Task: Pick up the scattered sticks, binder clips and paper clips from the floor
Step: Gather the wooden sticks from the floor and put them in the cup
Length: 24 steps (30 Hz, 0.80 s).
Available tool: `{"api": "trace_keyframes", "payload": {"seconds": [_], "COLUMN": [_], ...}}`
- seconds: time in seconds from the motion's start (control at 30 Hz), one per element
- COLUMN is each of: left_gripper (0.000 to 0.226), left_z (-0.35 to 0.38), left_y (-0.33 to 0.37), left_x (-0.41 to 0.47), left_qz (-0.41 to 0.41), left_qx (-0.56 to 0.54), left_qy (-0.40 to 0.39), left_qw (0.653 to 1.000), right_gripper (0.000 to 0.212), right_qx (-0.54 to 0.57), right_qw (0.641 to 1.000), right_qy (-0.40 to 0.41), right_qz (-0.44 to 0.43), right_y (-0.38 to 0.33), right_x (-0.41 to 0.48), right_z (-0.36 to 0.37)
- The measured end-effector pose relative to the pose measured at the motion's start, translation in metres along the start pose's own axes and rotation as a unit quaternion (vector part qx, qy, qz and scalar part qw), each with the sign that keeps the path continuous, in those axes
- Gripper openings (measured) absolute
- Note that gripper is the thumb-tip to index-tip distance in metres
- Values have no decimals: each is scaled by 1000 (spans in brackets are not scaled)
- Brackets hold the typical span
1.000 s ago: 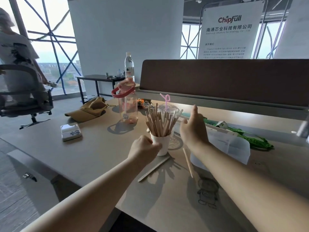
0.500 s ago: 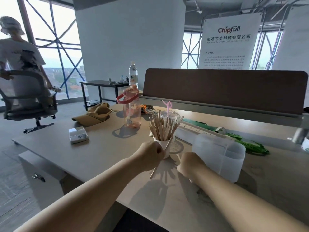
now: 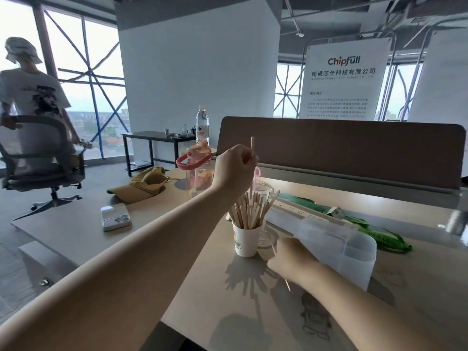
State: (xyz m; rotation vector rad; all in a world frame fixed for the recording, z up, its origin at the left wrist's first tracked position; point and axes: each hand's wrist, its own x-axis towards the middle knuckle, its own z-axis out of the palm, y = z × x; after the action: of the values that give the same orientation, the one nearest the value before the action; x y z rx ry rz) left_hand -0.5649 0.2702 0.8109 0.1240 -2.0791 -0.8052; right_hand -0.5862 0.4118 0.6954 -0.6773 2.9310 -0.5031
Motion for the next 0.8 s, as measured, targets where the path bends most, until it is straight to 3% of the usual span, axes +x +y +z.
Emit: {"api": "trace_keyframes", "payload": {"seconds": [0.07,0.1,0.2,0.27,0.47,0.63,0.8], "left_gripper": [24,36,68,75,64,53,32], "left_z": [3,3,5,4,6,2,-1], "left_y": [-6,-10,-21,-25,-32,-33,-36], "left_x": [3,3,1,-1,-1,5,6], "left_qz": [-14,-19,-8,2,19,43,44], "left_qx": [-16,-34,-32,-9,-5,-29,-14], "left_qy": [-4,-9,-35,-44,-16,28,42], "left_qw": [1000,999,999,999,1000,998,998], "right_gripper": [12,19,69,79,71,78,57], "right_qx": [111,162,247,273,324,291,273], "right_qw": [988,974,936,921,892,894,890], "right_qy": [100,149,234,258,295,307,334], "right_qz": [-33,-49,-90,-104,-113,-151,-146], "right_y": [0,-1,-4,-8,-27,-41,-43], "right_x": [0,-1,1,6,23,33,46], "right_z": [-14,-23,-47,-62,-91,-96,-93]}}
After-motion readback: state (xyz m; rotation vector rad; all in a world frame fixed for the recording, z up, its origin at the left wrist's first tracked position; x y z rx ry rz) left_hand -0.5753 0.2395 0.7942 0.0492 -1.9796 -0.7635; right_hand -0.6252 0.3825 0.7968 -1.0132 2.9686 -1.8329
